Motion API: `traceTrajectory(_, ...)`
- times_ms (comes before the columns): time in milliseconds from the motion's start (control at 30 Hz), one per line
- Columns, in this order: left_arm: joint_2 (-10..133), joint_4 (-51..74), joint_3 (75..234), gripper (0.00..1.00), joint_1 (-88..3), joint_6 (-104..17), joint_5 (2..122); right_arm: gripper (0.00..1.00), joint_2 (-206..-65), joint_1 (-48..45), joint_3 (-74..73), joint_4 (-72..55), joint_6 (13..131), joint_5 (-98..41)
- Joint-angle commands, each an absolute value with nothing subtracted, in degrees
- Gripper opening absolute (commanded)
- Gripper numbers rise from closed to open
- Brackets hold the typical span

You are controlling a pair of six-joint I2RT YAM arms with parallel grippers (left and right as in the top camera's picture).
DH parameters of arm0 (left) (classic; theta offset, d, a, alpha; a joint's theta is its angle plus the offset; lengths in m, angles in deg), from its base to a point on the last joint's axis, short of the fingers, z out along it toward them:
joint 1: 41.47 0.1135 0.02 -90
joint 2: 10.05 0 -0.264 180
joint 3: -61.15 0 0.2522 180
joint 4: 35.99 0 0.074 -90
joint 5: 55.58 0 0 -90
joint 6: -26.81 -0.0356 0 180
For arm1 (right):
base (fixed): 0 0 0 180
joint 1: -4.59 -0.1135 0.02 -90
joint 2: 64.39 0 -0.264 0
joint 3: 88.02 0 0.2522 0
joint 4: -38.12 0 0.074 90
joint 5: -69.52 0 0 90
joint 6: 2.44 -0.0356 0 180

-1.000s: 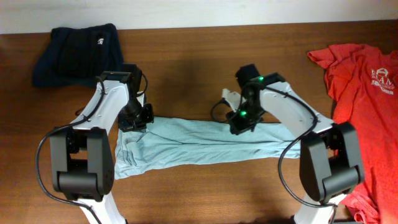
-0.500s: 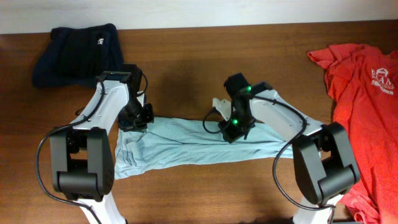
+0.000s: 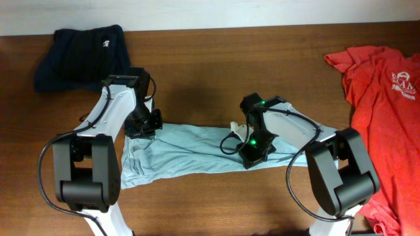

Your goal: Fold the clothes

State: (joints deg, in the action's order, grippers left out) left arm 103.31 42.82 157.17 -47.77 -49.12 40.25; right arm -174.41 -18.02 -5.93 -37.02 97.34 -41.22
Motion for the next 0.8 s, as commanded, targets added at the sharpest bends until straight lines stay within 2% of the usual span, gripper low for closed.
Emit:
traceTrajectory(0,103.44,42.74,156.69,0.05,-47.71,-50.02,40.66,0.04,-174.36,-18.43,-5.58,-37.26,96.51,-42.33)
traceTrajectory(200,103.44,42.91,156.69,0.06,-47.71,-50.02,40.66,0.04,-172.50,-16.73,-1.01,-39.36,96.42,-41.59)
traceTrajectory(333,103.44,43.15,156.69,0.06,-47.71,-50.02,40.66,0.04,-170.36,-14.48,1.07,-40.19,91.42,-33.68)
traceTrajectory(467,103.44,43.30,156.69,0.06,-47.71,-50.02,40.66,0.04,-170.27,-11.48,0.63,-42.14,88.25,-26.79)
traceTrajectory(767,103.44,43.11,156.69,0.06,-47.71,-50.02,40.66,0.04,-170.27,-5.21,-5.43,-37.98,86.59,-23.64)
